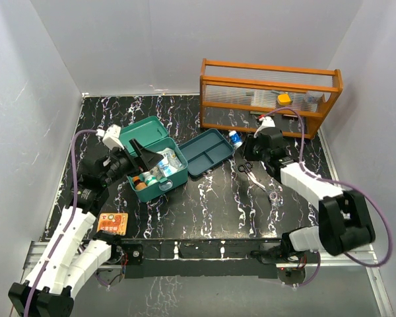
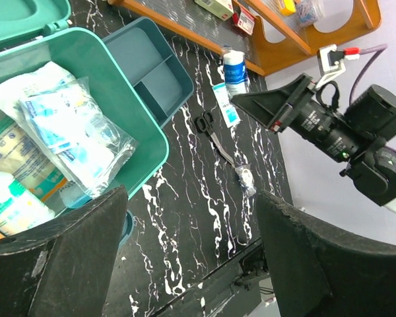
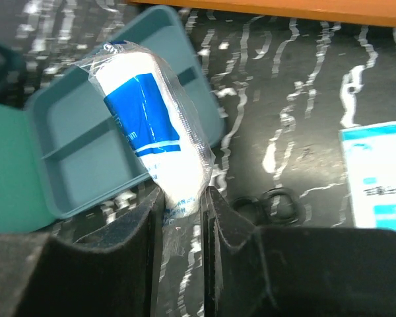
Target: Organize the medicine kit
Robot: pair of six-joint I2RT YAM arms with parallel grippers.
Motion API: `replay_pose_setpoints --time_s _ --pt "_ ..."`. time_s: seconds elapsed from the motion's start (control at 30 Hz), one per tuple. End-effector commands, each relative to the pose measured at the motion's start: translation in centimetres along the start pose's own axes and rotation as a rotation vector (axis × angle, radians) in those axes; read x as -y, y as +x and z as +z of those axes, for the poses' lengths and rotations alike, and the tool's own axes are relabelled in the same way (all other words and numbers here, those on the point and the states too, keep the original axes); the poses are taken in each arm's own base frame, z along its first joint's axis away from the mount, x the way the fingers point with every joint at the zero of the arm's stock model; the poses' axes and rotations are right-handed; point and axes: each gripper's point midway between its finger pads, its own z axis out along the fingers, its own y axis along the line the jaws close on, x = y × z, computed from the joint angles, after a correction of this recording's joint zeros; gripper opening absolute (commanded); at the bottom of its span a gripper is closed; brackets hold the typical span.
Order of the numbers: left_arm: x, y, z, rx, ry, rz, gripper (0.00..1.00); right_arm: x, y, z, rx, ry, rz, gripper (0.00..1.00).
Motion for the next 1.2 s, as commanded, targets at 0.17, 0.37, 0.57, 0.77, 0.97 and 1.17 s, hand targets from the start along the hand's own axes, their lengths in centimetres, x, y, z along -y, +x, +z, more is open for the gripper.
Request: replay_pose_setpoints --time_s 0.17,0.37,0.57,0.77,0.97,1.17 --pt "2.7 0.2 1.2 -0.064 0.159 0.023 0.79 -11.9 -0.3 -7.9 0.004 -0.538 0.259 0.18" --pt "2.8 2.0 2.8 -0.172 0.188 -0.007 0.79 -18.3 0.4 -11.5 -0.036 -0.732 0.322 0.19" --pt "4.6 4.4 3.5 -0.202 0.289 0.027 0.79 -21.5 -0.8 -13.5 -0.053 -0.862 0.409 0.19" --pt "6.0 4.1 4.2 -0.095 0.389 0.015 0.79 -23.4 -0.4 -14.3 -0.112 -0.952 0.451 0.19" --pt "7.5 3.1 4.2 -0.032 0.486 0.069 0.78 -25.4 -0.1 -15.5 -0.171 -1.051 0.456 0.19" --pt "7.3 3.8 4.1 -0.093 0.453 0.049 0.74 -25.6 -0.2 -15.5 -0.170 -1.066 0.460 0.19"
